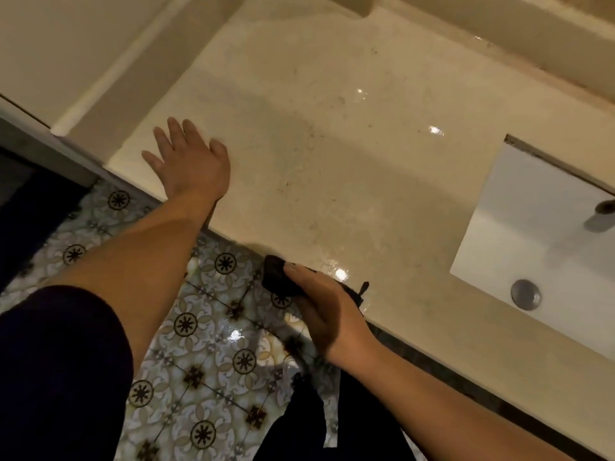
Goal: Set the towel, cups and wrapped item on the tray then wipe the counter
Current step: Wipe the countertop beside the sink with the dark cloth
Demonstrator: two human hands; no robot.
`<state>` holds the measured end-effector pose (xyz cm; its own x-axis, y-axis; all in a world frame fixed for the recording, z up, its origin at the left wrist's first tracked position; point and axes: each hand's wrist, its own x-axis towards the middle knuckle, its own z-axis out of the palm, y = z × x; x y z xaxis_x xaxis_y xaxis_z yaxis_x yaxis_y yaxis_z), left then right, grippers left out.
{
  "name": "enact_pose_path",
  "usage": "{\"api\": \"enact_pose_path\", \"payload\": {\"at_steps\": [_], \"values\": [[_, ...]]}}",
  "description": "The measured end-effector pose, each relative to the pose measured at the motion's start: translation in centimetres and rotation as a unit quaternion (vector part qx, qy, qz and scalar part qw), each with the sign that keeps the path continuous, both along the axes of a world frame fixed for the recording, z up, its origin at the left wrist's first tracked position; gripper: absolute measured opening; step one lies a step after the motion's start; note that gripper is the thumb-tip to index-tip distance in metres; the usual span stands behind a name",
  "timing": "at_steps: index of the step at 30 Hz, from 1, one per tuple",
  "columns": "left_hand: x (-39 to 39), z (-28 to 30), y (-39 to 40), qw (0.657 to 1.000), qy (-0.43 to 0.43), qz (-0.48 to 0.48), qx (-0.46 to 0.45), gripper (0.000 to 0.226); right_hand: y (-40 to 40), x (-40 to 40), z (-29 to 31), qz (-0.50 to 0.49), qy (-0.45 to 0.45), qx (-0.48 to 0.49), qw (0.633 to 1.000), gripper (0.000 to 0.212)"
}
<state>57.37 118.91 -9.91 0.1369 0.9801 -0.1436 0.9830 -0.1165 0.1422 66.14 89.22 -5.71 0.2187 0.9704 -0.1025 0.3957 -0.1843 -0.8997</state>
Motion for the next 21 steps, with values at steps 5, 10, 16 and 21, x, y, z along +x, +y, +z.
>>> {"api": "enact_pose_path", "payload": {"at_steps": [5,10,16,21], "values": [[0.1,0.0,0.1,1.0,-0.003,0.0,-0.007,0.071,0.7,2.7,2.3,-0.183,0.649,-0.19,0.713,0.045],[0.1,0.4,-0.3,1.0,-0.004,0.0,-0.006,0.068,2.8,10.3,4.9,-0.28,0.647,-0.145,0.694,0.049],[0.2,0.4,-0.2,1.0,0.009,0.004,0.0,0.068,9.9,27.6,8.9,-0.339,0.26,0.007,0.904,0.024],[0.1,0.1,0.3,1.0,0.011,0.003,0.012,0.07,14.6,39.4,3.8,-0.254,-0.179,-0.103,0.945,0.03]]}}
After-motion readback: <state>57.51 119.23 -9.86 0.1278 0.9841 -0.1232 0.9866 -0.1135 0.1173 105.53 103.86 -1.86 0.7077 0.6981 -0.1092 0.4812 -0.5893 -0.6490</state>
